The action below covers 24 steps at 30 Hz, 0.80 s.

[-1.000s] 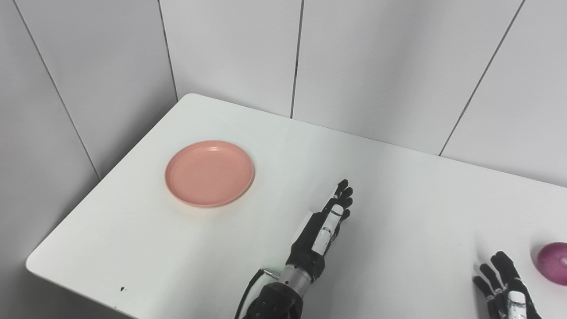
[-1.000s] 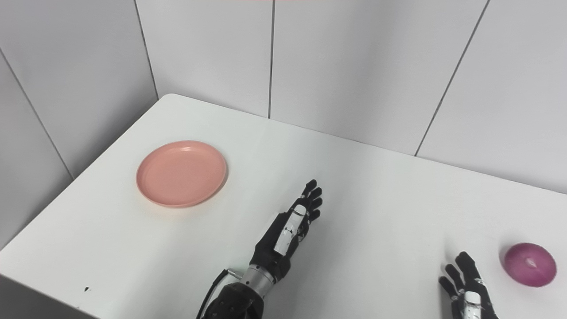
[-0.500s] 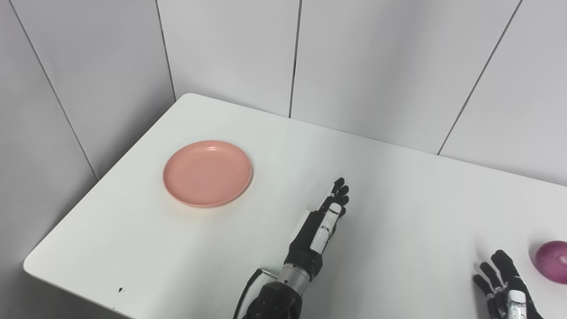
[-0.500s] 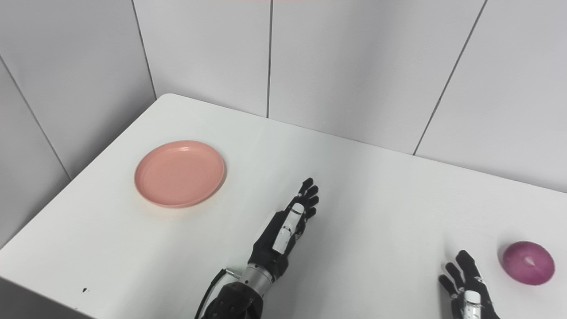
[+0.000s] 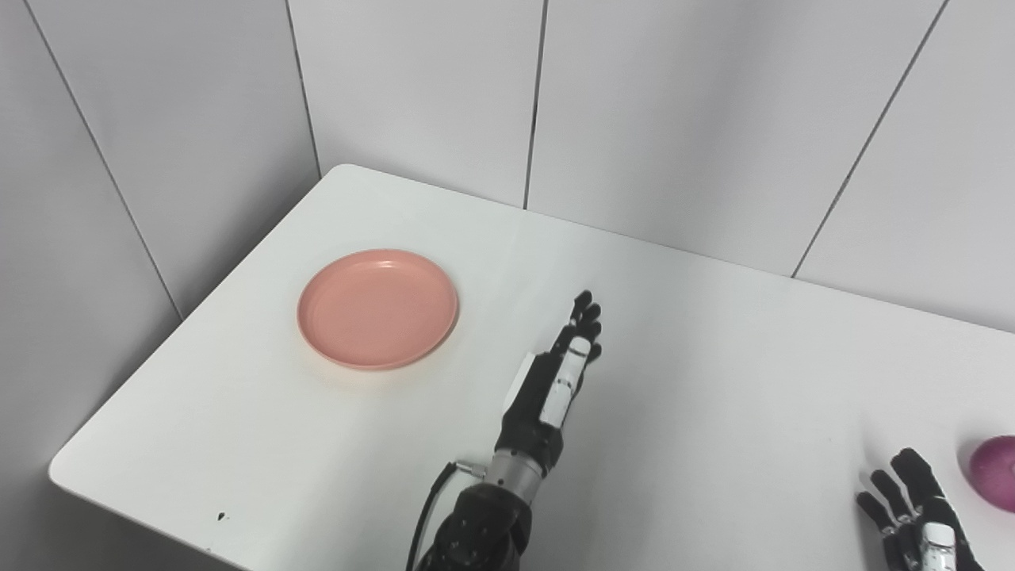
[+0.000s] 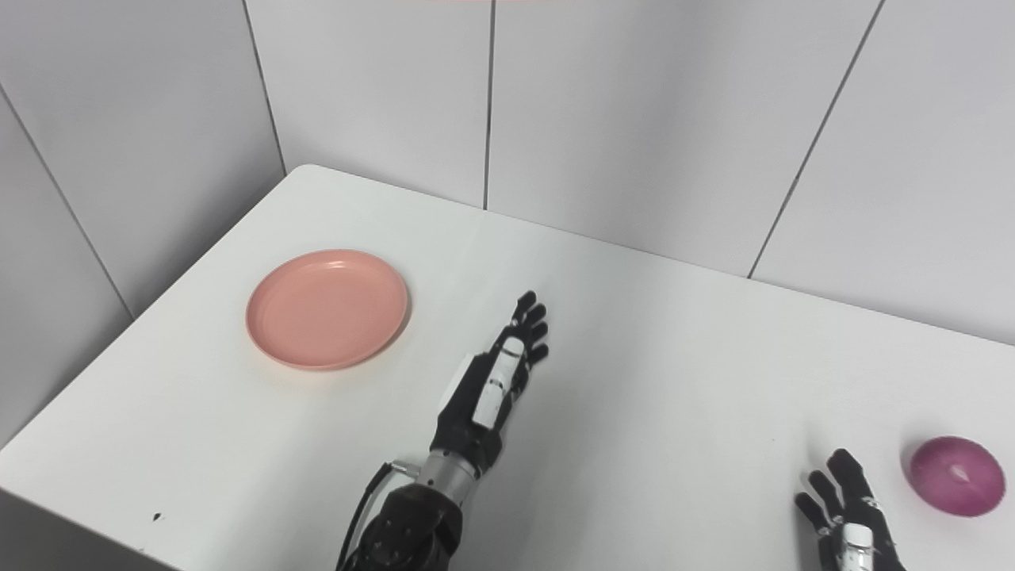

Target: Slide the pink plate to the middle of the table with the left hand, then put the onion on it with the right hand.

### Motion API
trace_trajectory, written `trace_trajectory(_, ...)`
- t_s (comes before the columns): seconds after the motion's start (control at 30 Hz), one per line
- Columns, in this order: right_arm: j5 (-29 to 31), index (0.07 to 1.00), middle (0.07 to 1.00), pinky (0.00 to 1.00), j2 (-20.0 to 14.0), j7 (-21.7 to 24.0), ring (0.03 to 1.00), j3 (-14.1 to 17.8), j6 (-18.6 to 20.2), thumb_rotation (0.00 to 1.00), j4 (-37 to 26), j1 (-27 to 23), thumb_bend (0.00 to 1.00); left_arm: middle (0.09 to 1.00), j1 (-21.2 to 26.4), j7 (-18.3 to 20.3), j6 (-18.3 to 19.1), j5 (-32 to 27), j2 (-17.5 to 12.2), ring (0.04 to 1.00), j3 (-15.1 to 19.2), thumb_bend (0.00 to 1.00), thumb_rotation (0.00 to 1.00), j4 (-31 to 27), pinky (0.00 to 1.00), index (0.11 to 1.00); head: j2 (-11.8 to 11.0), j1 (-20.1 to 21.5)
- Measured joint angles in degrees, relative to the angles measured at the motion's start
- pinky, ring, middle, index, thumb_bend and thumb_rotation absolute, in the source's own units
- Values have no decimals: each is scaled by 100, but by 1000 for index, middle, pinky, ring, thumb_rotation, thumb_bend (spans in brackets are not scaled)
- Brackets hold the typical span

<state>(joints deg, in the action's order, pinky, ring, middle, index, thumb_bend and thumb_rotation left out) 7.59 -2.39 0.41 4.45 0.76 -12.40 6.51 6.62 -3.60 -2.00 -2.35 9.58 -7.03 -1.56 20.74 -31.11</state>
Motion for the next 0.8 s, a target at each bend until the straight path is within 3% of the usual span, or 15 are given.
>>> trace_trajectory(0.37, -11, 869, 911, 842, -5, 0, 891, 0, 0, 852, 8, -11, 726, 1000, 259, -9, 522, 3, -119, 1000, 342, 503, 1000, -500, 1000, 996, -26, -9)
trace_trajectory(0.8, 4, 866, 910, 860, -26, 0, 882, 15, 0, 858, 56, -42, 747, 995, 752, -54, 527, -116, -347, 976, 926, 515, 1000, -678, 988, 973, -35, -70)
